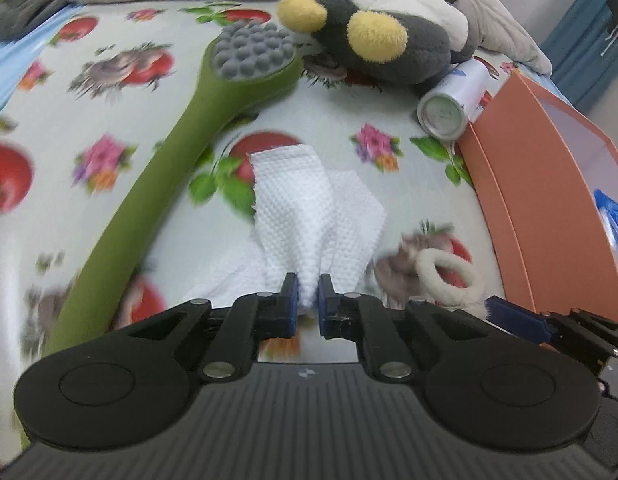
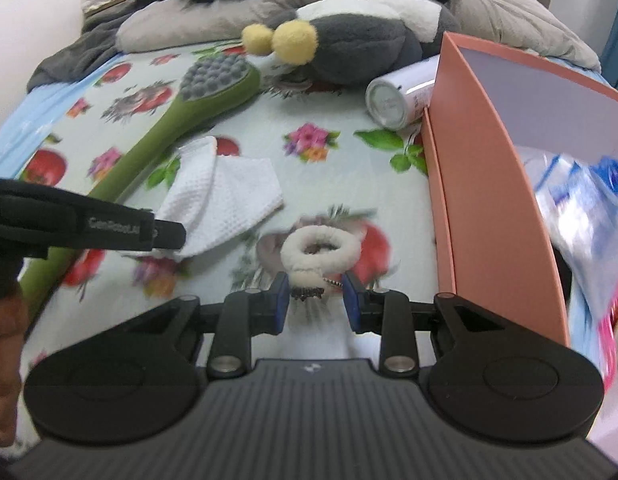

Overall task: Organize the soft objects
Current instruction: 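Grasp the white towel with left tool while right tool grasps the cream hair tie, then lift the white towel with left tool while right tool carries the hair tie over the box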

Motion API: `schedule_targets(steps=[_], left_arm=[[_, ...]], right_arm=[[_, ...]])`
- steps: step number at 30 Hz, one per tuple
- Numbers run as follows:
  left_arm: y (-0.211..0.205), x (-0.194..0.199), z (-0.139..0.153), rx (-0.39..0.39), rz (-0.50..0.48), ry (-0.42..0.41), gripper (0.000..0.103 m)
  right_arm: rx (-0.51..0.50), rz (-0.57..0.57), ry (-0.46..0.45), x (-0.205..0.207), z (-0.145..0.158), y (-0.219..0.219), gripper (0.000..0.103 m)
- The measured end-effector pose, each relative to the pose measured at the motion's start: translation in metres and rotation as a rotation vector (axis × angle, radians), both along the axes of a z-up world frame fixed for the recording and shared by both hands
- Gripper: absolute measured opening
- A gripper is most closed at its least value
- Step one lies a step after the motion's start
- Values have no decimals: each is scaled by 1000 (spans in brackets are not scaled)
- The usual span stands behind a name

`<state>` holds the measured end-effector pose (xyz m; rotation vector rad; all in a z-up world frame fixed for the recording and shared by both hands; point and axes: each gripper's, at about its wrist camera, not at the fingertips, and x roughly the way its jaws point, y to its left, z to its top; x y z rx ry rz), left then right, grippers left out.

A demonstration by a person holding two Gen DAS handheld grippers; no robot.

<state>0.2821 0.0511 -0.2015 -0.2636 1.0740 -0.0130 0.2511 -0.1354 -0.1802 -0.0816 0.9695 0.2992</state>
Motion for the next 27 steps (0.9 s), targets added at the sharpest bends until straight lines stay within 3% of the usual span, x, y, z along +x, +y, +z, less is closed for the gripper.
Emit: schedule_targets(steps=[13, 21, 25, 27], left_arm=[[-14, -129, 19, -42, 48, 2, 12], [-14, -160, 17, -78, 76, 0, 12], [-8, -164, 17, -77, 77, -2, 12], [-5, -164, 18, -72, 80, -5, 12]], right_arm=[[19, 61, 43, -91, 17, -14, 32], [93, 48, 123, -110, 15, -27, 36], [109, 41, 133, -110, 17, -27, 65], [94, 36, 130, -107, 16, -25, 65]])
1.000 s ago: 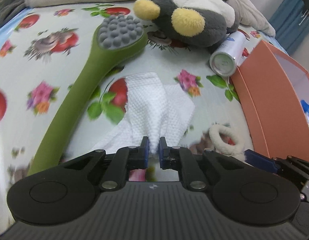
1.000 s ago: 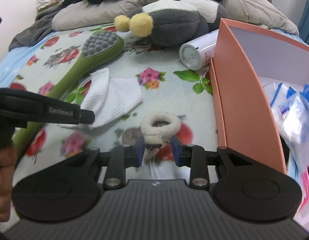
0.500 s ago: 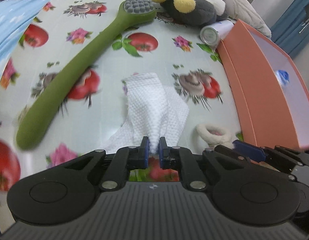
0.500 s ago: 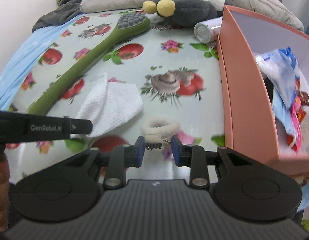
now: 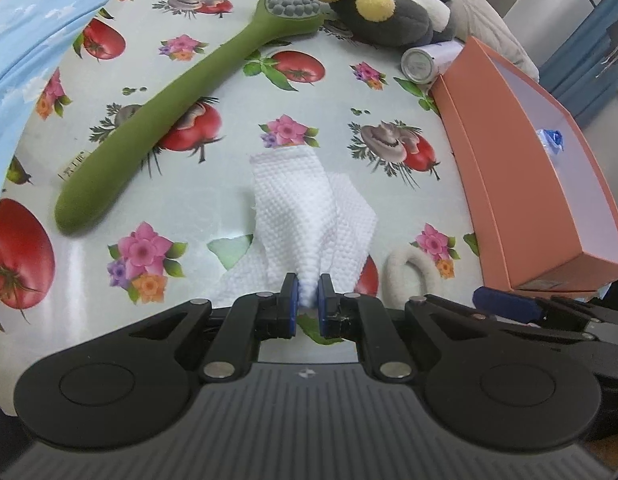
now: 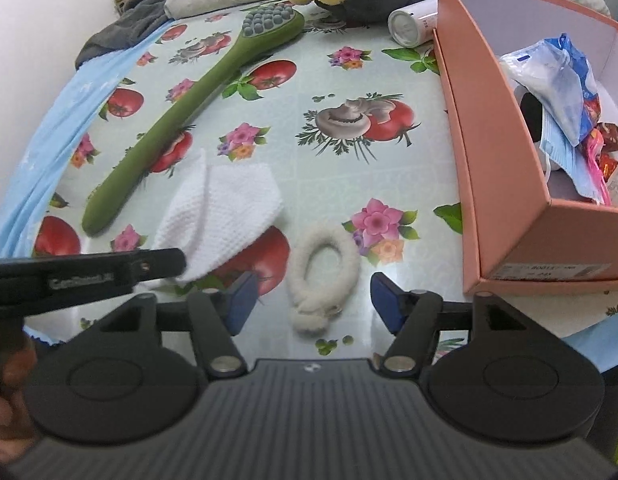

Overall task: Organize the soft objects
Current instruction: 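Lift the white towel with left tool while right tool carries the hair tie over the box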

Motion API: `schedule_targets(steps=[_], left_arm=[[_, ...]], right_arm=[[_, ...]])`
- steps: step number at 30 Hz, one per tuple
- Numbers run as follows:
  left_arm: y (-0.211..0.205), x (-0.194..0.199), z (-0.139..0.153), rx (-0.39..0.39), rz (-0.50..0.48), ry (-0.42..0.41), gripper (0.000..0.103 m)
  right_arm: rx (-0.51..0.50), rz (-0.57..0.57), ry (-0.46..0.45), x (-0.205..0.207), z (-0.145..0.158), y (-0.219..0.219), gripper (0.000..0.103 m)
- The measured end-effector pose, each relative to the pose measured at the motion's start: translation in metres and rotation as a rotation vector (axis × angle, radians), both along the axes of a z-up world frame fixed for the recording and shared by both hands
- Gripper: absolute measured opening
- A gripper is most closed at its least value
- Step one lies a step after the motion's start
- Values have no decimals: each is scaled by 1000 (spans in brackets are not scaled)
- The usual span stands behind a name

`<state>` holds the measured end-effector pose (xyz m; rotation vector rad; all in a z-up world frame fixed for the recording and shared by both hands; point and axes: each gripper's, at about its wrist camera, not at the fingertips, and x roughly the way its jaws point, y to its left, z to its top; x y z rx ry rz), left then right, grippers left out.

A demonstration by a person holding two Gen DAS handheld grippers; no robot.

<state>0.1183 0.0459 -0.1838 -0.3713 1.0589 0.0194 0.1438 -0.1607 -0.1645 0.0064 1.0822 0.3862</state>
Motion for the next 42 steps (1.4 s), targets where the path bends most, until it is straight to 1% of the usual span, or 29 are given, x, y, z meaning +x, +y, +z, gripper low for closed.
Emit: schedule_targets(steps=[5, 11, 13, 15, 17, 18, 19, 21, 22, 28, 32, 38, 42], left_arm=[[6, 1, -1, 8, 2, 3, 12], [8, 3, -3, 3, 9, 7, 12], [8, 4, -2, 6, 11, 7, 12], [9, 4, -1, 4, 14, 10, 12], [9, 5, 0, 5, 14, 10, 12], [9, 5, 0, 8, 13, 11, 12], [9, 6, 0, 9, 11, 13, 12], [9, 8, 0, 14, 9, 16, 12], [9, 9, 1, 16, 9, 14, 12], [11, 9, 13, 32, 16, -15, 12], [14, 5, 26, 39, 24, -38, 12], [12, -7, 53, 33, 22, -94, 12], [8, -17, 70, 7, 18, -125, 12]], right_arm=[[-16, 4, -6, 9, -7, 7, 65], [-79, 37, -1, 15, -24, 26, 64], [-108, 31, 11, 15, -29, 31, 57], [-107, 37, 27, 15, -34, 33, 53], [-113, 41, 15, 14, -35, 35, 49], [-119, 46, 10, 14, -35, 36, 42], [-123, 52, 8, 15, -36, 38, 31], [-134, 58, 5, 17, -35, 40, 21], [-136, 57, 3, 17, -34, 40, 20], [-95, 22, 5, 23, -20, 31, 19], [-73, 10, -31, 19, 1, 25, 19], [-32, -21, -86, 7, 37, 11, 19], [4, -40, -107, -1, 57, 1, 19]])
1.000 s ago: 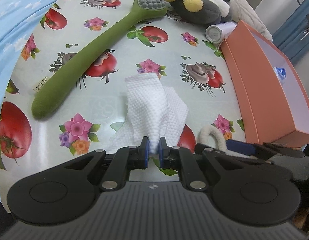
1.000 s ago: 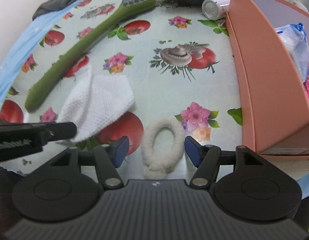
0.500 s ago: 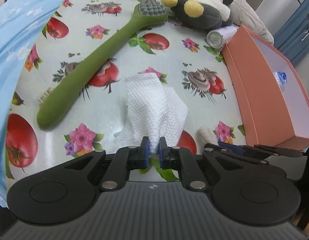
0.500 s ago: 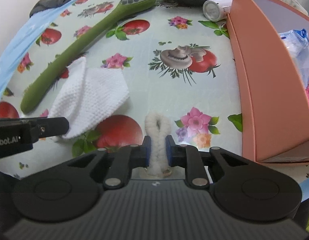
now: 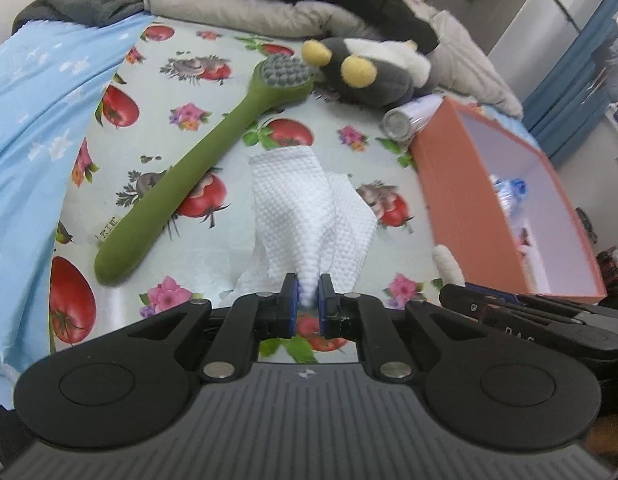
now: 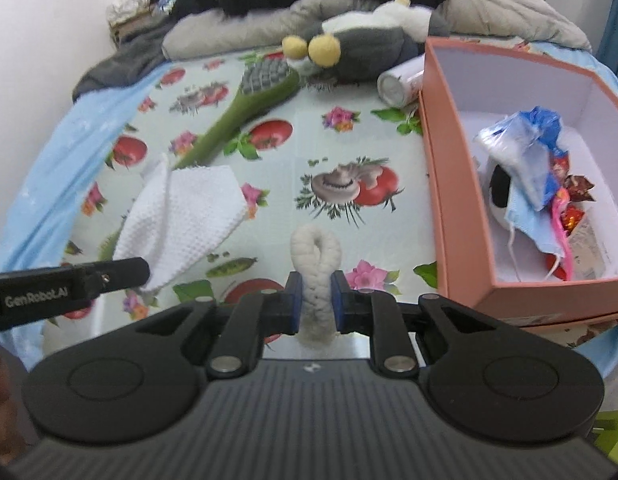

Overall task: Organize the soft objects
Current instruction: 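Lift the white towel with left tool while right tool carries the hair tie over the box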

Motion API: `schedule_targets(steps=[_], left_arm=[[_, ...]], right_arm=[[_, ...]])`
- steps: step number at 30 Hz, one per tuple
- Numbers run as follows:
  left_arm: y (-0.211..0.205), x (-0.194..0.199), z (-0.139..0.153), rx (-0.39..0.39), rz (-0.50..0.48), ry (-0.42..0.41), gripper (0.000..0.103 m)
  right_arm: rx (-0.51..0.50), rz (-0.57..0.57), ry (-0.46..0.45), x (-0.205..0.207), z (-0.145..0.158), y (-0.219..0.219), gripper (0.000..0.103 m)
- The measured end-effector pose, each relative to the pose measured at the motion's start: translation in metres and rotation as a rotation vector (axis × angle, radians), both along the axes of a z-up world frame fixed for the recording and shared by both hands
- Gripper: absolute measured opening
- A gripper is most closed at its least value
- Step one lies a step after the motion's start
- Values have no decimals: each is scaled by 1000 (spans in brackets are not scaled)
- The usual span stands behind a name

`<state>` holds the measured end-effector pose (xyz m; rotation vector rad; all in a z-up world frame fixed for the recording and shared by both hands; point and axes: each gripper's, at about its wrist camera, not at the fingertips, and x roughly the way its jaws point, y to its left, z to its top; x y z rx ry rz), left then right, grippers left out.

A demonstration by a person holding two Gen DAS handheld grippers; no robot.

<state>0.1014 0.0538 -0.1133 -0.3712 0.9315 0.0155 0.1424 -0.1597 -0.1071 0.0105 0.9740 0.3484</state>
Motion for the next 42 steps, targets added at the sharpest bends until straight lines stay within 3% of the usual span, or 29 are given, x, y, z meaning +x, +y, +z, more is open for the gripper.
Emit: schedule_targets(steps=[10, 20, 28, 42], left_arm=[[-15, -31, 56, -10, -27, -95, 12], [-40, -66, 107, 3, -61, -158, 12], [-74, -65, 115, -26, -146, -170, 12], [-157, -27, 120, -72, -364, -168, 12]], right_arm=[[78, -9, -81, -30, 58, -21, 19], [84, -1, -169, -66, 106, -28, 19], [94, -64, -219, -80, 128, -58, 19], [70, -288, -234, -97, 133, -132, 19]])
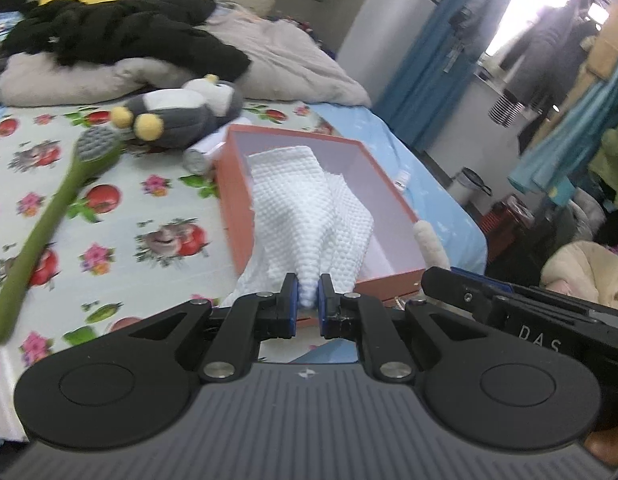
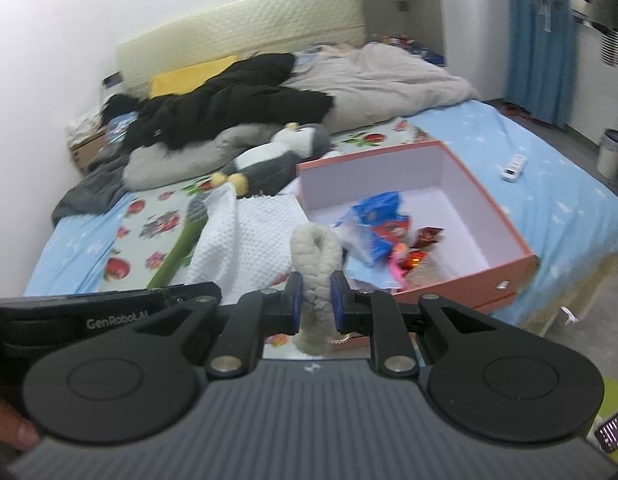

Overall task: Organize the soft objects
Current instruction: 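Lift the white towel with left tool while right tool carries the hair tie over the box, then lower the towel and hair tie into the pink box and open both tools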

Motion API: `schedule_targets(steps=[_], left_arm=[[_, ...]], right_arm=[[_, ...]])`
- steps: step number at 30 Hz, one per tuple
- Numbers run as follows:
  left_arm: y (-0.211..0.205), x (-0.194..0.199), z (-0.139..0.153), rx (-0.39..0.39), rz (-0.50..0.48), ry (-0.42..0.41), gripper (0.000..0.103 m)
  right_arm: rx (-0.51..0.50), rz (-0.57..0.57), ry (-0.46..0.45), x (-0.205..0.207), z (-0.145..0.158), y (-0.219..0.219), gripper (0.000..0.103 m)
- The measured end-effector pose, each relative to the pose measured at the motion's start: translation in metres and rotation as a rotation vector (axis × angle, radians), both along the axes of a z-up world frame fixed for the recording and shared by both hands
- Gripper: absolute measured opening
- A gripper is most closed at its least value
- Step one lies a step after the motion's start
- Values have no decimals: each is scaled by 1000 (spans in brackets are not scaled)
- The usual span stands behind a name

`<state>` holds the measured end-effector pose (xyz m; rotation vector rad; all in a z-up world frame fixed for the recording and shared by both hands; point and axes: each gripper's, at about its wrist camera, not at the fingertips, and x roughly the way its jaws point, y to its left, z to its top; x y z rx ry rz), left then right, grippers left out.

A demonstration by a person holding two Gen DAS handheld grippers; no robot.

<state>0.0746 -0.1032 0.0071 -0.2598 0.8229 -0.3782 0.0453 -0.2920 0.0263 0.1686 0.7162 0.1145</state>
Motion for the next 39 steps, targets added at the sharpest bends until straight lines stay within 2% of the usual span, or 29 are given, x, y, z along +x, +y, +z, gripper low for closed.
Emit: schedule_targets(steps=[9, 20, 25, 28, 39], left_arm=[[-28, 53, -16, 48, -56, 67, 12], [-52, 140, -69, 87, -62, 202, 12], [-66, 178, -95, 84, -63, 260, 12], [-78, 199, -110, 111, -67, 280, 12], [-101, 244, -148, 122, -90, 345, 13]], right_arm=[[40, -69, 70, 40, -28, -23, 19], [47, -104, 167, 112, -69, -51, 20], [50, -112, 225, 150, -96, -62, 20], [52, -98, 247, 170, -111, -64, 21], [56, -113, 343, 216, -156, -81, 23]])
